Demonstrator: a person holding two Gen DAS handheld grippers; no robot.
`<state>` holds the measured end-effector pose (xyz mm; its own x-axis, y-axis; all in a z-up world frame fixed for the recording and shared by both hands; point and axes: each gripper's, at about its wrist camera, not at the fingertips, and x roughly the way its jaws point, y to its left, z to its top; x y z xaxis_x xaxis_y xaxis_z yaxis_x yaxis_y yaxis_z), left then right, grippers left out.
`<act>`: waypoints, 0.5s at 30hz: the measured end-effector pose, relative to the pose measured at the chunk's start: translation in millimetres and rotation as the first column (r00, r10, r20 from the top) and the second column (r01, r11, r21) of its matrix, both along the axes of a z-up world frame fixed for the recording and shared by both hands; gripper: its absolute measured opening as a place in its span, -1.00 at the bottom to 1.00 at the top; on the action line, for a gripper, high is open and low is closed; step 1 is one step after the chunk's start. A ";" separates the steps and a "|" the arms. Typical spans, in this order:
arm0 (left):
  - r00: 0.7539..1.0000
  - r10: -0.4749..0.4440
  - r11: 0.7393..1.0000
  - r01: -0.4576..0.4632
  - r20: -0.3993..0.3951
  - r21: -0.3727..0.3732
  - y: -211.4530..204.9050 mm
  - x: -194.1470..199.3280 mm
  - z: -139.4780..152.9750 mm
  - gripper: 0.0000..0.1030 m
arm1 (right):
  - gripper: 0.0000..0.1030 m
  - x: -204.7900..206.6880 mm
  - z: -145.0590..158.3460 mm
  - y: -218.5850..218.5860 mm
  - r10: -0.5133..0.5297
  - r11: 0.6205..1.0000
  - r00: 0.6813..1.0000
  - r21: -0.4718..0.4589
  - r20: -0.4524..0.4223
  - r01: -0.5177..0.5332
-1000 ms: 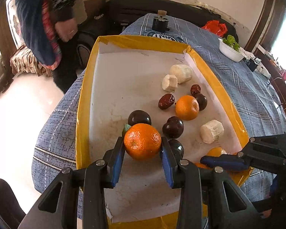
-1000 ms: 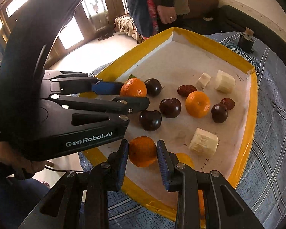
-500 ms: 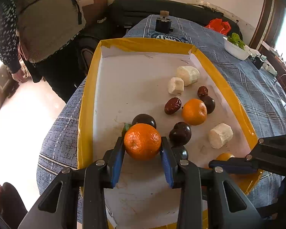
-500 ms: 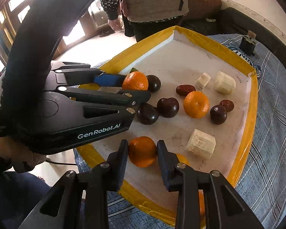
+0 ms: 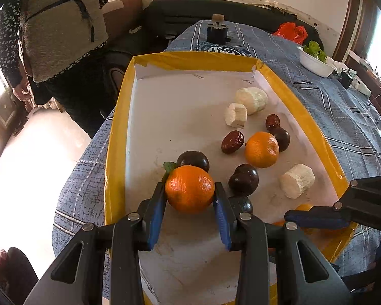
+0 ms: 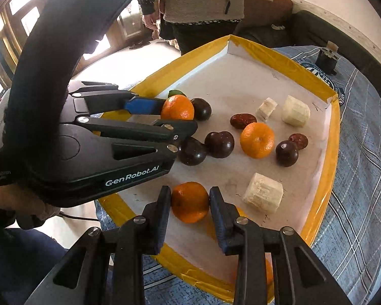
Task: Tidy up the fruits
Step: 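Lower both mandarins into the tray and open both grippers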
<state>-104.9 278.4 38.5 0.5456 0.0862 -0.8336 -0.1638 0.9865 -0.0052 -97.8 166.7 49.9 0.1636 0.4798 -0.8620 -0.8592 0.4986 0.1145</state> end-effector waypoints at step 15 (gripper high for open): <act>1.000 0.002 1.000 -0.002 -0.001 0.013 -0.5 1.4 0.5 -0.24 | -0.29 -1.8 2.4 -1.1 -0.008 1.000 1.000 0.006 0.007 0.008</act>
